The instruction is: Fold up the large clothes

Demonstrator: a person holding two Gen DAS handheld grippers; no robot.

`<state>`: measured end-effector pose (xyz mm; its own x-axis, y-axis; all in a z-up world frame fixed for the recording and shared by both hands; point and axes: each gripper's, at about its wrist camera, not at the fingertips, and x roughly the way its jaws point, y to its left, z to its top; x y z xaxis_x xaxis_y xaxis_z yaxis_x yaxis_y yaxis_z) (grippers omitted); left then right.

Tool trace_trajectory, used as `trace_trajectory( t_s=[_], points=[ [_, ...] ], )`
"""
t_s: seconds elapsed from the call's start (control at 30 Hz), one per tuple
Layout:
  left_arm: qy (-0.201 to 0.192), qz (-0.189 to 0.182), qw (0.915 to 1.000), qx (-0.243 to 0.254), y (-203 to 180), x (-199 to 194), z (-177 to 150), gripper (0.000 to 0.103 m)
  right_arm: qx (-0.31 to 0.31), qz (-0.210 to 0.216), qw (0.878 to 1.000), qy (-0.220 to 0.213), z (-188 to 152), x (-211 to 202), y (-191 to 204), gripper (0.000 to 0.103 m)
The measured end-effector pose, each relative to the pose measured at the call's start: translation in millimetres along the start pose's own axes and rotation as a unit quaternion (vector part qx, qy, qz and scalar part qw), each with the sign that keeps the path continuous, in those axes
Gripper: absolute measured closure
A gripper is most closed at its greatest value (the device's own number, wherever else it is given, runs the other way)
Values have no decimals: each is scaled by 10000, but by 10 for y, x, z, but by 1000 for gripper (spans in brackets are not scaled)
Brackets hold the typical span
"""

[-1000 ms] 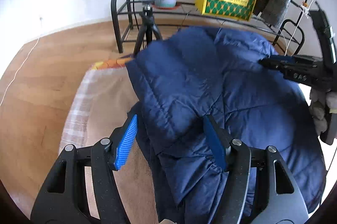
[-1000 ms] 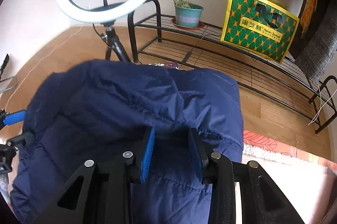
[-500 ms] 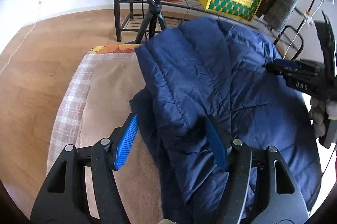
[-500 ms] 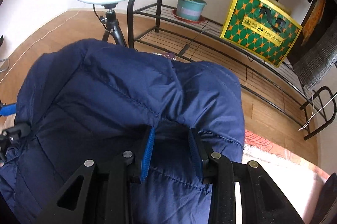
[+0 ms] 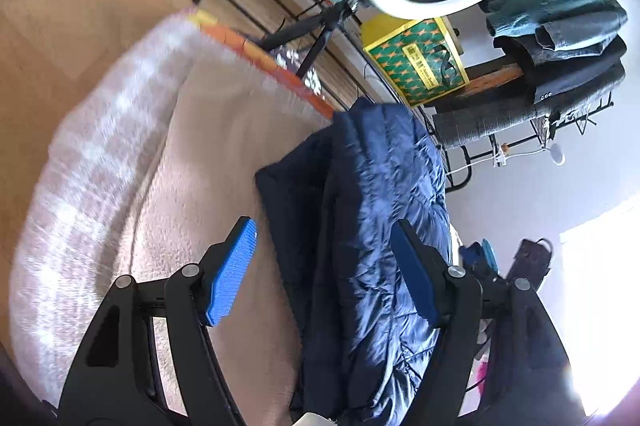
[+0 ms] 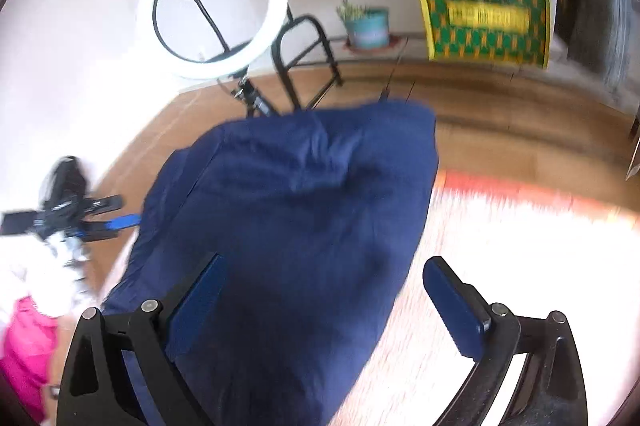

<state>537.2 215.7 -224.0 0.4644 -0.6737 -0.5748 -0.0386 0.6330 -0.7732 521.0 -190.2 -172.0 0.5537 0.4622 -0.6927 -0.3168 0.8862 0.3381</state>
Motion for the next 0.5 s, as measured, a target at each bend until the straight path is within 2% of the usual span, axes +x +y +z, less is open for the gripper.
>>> trace_trajectory(
  t_s=[0.17, 0.27, 0.43, 0.5],
  points=[
    [311, -203, 9993, -24, 24, 246, -58, 31, 709, 750, 9944, 217, -192, 139, -232, 4],
    [418, -176, 9990, -2, 25, 363, -67, 31, 1034, 1106, 9879, 342, -290, 228, -319, 5],
    [458, -209, 9987, -7, 28, 469, -78, 31, 1121, 1350, 9838, 367, -343, 279, -329, 8],
    [443, -258, 9987, -1, 39, 467, -98, 31, 1159, 1473, 9815, 393, -351, 287, -345, 15]
  ],
)
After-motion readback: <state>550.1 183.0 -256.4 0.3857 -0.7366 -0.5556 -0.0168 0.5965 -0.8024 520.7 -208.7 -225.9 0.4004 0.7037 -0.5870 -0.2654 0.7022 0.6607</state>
